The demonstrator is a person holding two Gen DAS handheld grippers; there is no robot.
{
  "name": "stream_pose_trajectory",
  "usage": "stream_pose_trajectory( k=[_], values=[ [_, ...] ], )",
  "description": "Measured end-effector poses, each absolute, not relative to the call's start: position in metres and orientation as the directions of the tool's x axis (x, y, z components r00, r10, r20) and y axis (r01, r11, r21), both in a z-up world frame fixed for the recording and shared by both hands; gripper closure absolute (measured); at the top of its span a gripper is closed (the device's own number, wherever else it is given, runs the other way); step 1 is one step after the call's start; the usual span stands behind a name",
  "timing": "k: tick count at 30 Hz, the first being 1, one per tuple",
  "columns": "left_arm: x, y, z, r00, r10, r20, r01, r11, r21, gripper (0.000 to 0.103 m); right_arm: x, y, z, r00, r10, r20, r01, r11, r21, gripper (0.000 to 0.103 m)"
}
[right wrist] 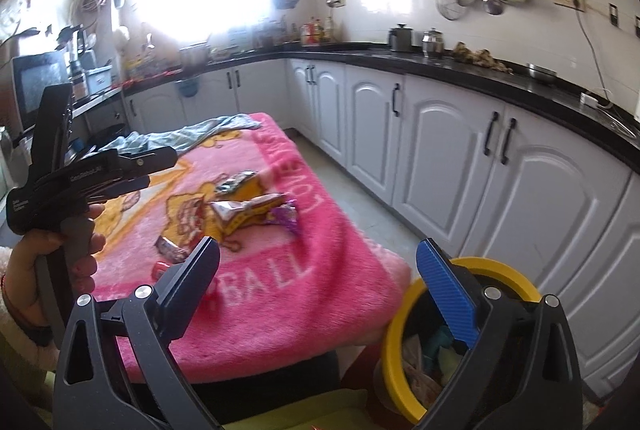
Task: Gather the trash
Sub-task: 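Move both tools back over the blanket toward the remaining wrappers, then grasp the brown chocolate bar with the left tool while the right tool grasps the purple wrapper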
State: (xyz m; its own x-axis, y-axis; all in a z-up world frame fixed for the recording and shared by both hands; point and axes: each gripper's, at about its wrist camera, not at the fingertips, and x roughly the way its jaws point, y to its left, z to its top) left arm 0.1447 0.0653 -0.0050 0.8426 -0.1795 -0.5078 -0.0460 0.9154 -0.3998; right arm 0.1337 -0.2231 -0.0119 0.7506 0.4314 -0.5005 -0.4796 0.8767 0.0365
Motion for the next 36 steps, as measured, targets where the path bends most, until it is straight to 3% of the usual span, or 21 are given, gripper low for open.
stream_pose_trajectory(
  k=[19, 27, 36],
  values=[
    [0.127, 0.13, -0.033, 0.812, -0.098, -0.576, -0.194, 0.884, -0.424, 0.011, 0.159, -0.154, -0.021, 0.698, 0.486, -0.526, -0.563, 0.826, 0.016, 0.007],
    [0.123, 0.15, -0.068, 0.745, -0.154, -0.649, -0.247, 0.84, -0.483, 0.012, 0.178, -0.14, -0.039, 0.689, 0.461, -0.558, -0.555, 0.832, 0.003, 0.007],
    [0.129, 0.156, -0.106, 0.666, -0.287, -0.689, -0.291, 0.75, -0.594, 0.041, 0.214, -0.125, -0.072, 0.676, 0.411, -0.612, -0.538, 0.843, -0.029, 0.007]
  ],
)
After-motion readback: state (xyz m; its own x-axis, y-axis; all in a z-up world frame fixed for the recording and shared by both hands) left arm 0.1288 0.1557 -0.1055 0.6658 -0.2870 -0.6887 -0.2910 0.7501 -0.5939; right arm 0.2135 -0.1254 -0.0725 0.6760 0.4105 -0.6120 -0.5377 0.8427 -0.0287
